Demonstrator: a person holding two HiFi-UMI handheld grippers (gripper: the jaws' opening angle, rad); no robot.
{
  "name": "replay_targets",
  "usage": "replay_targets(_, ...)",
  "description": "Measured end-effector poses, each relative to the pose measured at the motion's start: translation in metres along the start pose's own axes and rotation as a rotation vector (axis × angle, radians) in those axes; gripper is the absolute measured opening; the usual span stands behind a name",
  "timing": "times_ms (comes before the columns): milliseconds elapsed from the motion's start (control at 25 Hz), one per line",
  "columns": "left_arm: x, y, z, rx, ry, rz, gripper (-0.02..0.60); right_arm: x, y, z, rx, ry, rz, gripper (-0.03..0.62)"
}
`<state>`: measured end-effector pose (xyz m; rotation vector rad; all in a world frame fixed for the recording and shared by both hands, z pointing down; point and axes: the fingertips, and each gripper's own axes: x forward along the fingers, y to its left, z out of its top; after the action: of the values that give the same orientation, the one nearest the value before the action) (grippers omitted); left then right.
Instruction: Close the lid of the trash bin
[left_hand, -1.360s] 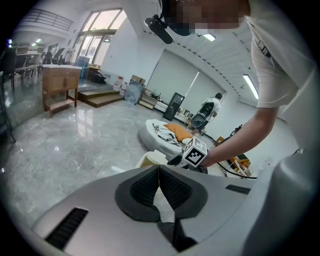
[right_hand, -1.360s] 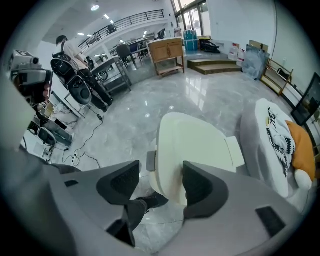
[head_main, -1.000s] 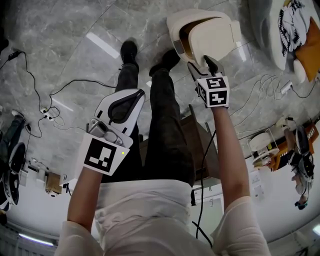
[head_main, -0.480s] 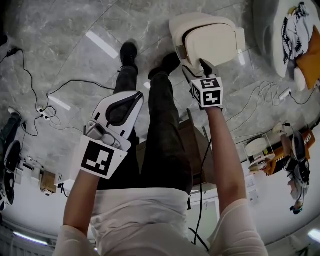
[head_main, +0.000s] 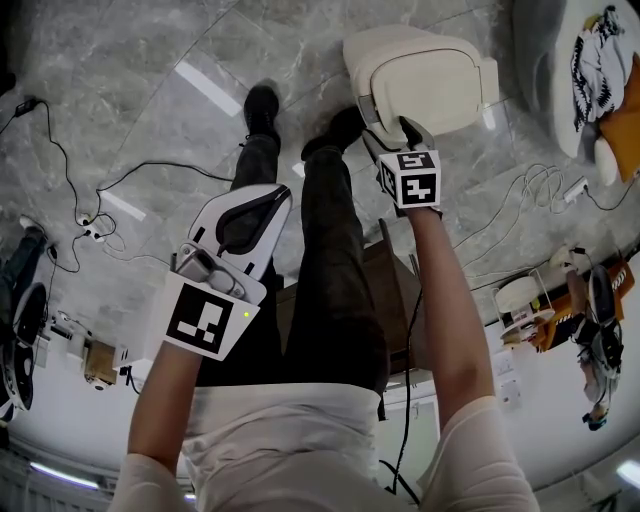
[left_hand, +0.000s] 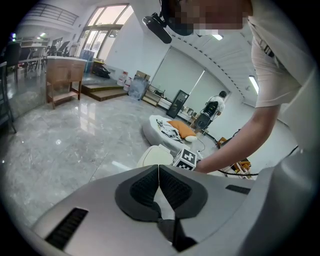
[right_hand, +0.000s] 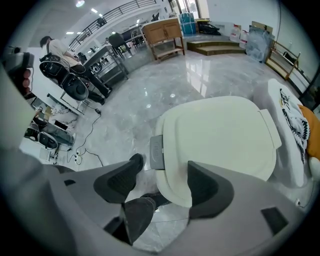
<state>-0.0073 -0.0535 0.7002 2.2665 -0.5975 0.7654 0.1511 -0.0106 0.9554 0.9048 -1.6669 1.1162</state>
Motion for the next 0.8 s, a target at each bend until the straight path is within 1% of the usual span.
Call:
replay_targets(80,0.000,0.002,-0.001,-0.006,0.003,-0.001,0.018,0.004,0.000,0.000,-0.001,0.006,-0.016,0.314)
replay_targets(240,0.001,0.005,-0.003,-0.006,0.005,-0.002,0.018,0.010,0.000,-0.002,-0.048,0.029,-0.062,0.322)
replay_targets(320,0.001,0.008,-0.005,-0.009,0.006,0.000,0.018,0.012,0.002,-0.001,-0.052,0.037,-0.073,0.324)
replay_targets(440,0.000,0.012,-0.006,-0.027,0.006,0.009,0.018,0.013,0.001,-0.001,-0.044,0.035,-0.075,0.325)
replay_targets(520,-0.001,0.012,-0.005,-0.026,0.007,0.012,0.018,0.012,0.002,-0.001,-0.039,0.040,-0.063,0.324)
replay_targets(640,-0.004,0.011,0.000,-0.014,0.001,0.011,0.018,0.006,0.004,0.003,-0.001,0.038,-0.037,0.324)
replay_targets(800,-0.012,0.008,0.010,0.022,-0.020,0.007,0.018,-0.008,0.004,0.013,-0.020,0.002,-0.065,0.324)
